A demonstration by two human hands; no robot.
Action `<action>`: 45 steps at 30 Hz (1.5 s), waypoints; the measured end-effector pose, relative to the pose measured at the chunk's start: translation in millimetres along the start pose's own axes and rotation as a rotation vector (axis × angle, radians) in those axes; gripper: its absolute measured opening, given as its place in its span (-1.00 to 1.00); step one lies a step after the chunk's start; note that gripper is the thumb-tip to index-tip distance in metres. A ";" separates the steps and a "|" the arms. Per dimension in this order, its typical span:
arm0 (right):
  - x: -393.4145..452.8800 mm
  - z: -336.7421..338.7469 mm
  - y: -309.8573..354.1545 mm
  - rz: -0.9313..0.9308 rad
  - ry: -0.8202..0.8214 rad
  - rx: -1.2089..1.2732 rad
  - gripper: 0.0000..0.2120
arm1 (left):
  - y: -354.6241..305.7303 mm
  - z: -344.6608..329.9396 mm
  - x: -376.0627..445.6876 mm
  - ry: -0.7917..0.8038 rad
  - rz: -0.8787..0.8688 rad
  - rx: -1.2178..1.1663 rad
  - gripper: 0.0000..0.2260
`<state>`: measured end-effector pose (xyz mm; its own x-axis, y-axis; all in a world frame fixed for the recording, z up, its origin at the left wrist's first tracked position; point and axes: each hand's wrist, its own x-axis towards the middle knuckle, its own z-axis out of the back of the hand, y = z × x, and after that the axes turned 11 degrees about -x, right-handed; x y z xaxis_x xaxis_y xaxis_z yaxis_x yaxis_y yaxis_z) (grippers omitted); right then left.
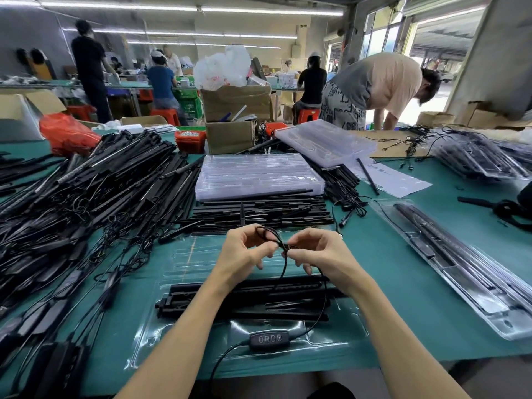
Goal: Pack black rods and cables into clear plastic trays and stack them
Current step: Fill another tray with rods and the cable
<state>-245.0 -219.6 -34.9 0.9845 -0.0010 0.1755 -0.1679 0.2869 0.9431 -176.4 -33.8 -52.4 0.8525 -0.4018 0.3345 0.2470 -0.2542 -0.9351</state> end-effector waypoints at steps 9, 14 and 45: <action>1.4 -6.5 -2.1 -0.050 -0.003 -0.045 -0.88 | 0.1 1.4 0.8 -0.058 0.018 -0.085 -0.93; 1.6 -7.3 -4.2 -0.035 -0.058 -0.069 -0.88 | 0.3 2.6 0.7 -0.005 0.035 -0.071 -0.88; 4.5 -35.6 13.3 -0.101 -0.271 -0.436 -0.85 | 5.7 6.4 4.6 -0.067 0.046 -0.152 -0.89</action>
<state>-240.9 -181.7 -31.6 0.9362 -0.2806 0.2115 0.0206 0.6446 0.7642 -168.1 -31.5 -57.0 0.8916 -0.3576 0.2779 0.1383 -0.3692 -0.9190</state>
